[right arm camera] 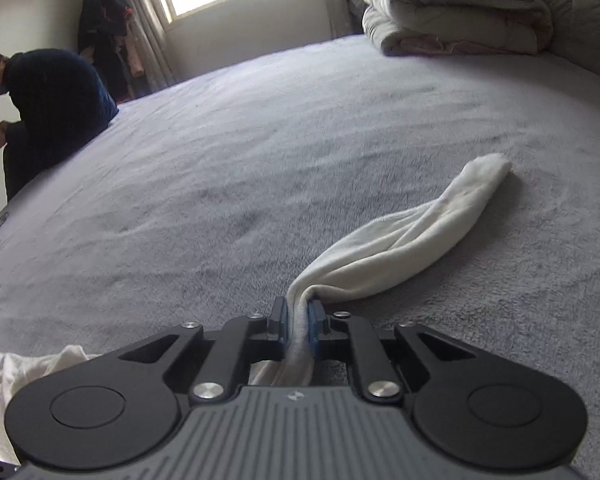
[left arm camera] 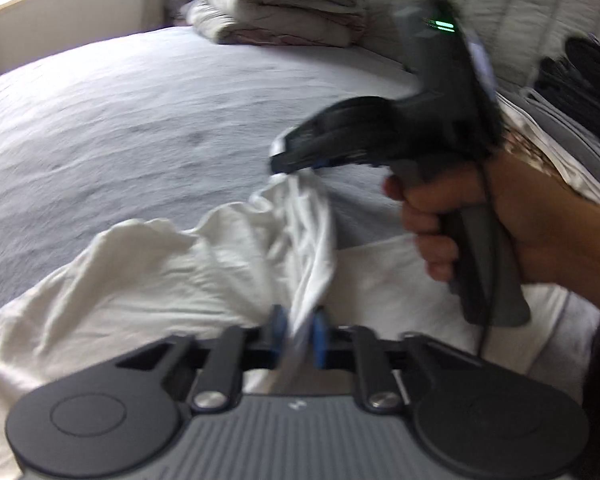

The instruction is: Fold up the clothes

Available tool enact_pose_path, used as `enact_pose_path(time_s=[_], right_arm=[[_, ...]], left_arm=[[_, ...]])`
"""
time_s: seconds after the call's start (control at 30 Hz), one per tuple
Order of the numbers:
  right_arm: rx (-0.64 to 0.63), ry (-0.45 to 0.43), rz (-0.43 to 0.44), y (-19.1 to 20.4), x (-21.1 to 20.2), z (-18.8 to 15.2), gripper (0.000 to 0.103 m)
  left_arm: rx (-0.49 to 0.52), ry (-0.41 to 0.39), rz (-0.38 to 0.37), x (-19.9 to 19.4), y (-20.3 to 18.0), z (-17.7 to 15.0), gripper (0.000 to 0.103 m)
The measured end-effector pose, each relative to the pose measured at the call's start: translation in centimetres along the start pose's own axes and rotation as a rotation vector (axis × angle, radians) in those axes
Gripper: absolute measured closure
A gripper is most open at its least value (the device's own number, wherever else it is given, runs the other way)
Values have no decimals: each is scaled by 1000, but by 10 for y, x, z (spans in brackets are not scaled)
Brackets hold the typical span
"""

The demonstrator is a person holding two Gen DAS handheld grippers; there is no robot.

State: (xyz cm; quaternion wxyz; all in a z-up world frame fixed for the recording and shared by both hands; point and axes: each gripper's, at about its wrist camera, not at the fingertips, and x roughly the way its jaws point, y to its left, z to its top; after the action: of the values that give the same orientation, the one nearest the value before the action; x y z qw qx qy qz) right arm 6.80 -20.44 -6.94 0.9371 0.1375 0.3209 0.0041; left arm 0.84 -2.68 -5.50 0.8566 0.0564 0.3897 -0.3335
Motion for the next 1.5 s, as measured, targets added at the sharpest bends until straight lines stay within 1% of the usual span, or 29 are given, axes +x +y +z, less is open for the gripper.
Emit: enact_pose_path(time_s=[0.1, 0.2, 0.3, 0.43, 0.57, 0.63, 0.7, 0.8, 0.9, 1.0, 1.1, 1.17, 1.23, 1.27, 1.3, 1.33, 1.37, 1.4, 1.43, 1.5], right_arm=[[1, -104, 17, 5, -25, 5, 91], [-3, -210, 45, 13, -56, 9, 91], [-42, -291, 52, 22, -85, 9, 91], [-138, -357, 63, 33, -119, 5, 91], [-233, -383, 60, 47, -143, -3, 91], [-257, -369, 62, 50, -149, -6, 91], [-266, -340, 58, 52, -153, -11, 91], [-274, -307, 32, 50, -157, -16, 91], [-311, -278, -15, 51, -161, -26, 91], [-337, -236, -46, 48, -163, -38, 90], [-332, -180, -55, 42, -163, -48, 90], [-322, -141, -59, 38, -163, -56, 90], [-305, -106, -59, 32, -162, -60, 88], [-296, -90, -52, 29, -162, -61, 87], [-288, -73, -44, 26, -162, -62, 83], [-279, -57, -37, 23, -161, -62, 76], [-271, -40, -30, 19, -161, -63, 73], [-262, -24, -23, 16, -161, -64, 67], [-254, -7, -15, 13, -160, -65, 65], [-237, 25, -1, 7, -160, -66, 63]], left_arm=[[-63, -45, 16, -16, 10, 0, 97], [-102, -124, 25, -42, 17, -1, 97], [-143, -202, 18, -69, 25, -3, 97], [-190, -276, 1, -100, 38, -11, 97], [-219, -303, -27, -116, 47, -17, 97], [-205, -291, -36, -114, 50, -19, 97], [-186, -256, -59, -108, 52, -22, 97], [-159, -213, -69, -104, 50, -26, 97], [-127, -161, -80, -97, 45, -30, 96], [-94, -98, -81, -86, 39, -32, 96], [-74, -49, -73, -77, 33, -34, 96], [-61, -17, -67, -71, 30, -35, 93], [-51, 12, -64, -66, 27, -35, 88], [-53, 19, -70, -65, 27, -35, 80], [-52, 25, -78, -65, 26, -35, 66], [-48, 27, -87, -66, 25, -35, 57], [-43, 28, -97, -66, 25, -34, 43], [-39, 30, -107, -67, 24, -34, 39], [-35, 30, -113, -67, 23, -34, 38], [-28, 29, -112, -67, 21, -33, 36]])
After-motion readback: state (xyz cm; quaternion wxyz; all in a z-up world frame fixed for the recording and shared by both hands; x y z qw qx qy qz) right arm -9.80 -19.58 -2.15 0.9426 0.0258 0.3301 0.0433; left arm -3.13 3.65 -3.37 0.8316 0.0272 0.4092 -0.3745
